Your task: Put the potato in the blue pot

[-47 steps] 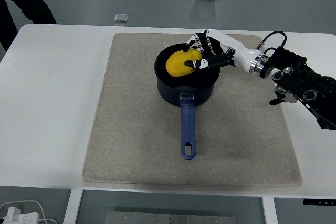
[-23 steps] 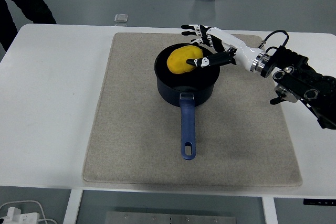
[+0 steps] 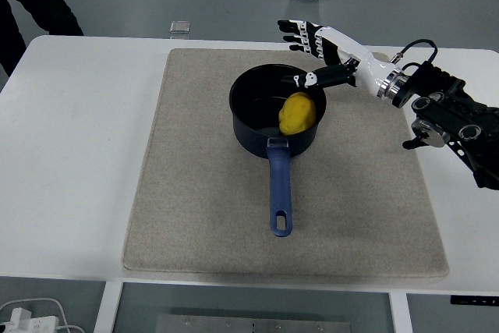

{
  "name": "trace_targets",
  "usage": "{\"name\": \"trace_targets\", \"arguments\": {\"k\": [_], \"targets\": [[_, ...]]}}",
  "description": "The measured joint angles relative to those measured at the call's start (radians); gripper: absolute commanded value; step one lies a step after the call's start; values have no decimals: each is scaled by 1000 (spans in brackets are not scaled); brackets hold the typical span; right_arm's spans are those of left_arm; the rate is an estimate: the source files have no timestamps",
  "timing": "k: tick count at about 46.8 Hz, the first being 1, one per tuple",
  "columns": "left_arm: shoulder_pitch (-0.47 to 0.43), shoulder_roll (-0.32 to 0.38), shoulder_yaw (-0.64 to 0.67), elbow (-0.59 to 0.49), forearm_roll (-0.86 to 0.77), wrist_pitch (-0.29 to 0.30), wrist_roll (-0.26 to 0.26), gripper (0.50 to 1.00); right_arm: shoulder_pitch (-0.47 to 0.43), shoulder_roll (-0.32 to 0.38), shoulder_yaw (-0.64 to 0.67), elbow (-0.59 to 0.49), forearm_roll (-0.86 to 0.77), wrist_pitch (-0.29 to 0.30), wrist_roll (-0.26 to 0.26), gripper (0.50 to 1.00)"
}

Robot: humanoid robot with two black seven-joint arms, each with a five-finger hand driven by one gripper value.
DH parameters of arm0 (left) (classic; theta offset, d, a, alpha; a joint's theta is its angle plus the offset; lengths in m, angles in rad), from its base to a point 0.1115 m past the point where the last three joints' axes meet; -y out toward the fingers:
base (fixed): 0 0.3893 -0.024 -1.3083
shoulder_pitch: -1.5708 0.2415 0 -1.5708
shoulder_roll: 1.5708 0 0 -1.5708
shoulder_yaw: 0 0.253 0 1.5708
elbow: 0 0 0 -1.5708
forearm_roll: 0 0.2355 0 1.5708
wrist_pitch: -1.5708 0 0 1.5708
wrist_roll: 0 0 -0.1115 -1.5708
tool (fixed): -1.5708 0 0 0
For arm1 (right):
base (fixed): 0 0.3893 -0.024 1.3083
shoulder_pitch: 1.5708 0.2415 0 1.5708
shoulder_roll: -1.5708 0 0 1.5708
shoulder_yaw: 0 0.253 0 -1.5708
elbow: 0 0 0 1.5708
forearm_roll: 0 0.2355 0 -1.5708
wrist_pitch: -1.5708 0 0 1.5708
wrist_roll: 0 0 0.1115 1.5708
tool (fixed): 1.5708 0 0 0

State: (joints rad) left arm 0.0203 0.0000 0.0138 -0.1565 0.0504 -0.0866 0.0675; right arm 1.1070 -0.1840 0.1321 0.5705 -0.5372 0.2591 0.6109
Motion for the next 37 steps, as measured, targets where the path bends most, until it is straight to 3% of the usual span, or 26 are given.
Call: {"name": "trace_targets", "arguments": {"k": [10,24,37], "targets": [[0,0,0,-1,0,-1,0,996,-5,-14,11,-54,141,-13,-3,930],[-1,0,0,-2,0,-1,0,996,-46,-21,141,-66,315,-10,-105,930],[0,0,0,-2,0,-1,0,996,-114,-10,259,-66,364,-11,-112,930]]}}
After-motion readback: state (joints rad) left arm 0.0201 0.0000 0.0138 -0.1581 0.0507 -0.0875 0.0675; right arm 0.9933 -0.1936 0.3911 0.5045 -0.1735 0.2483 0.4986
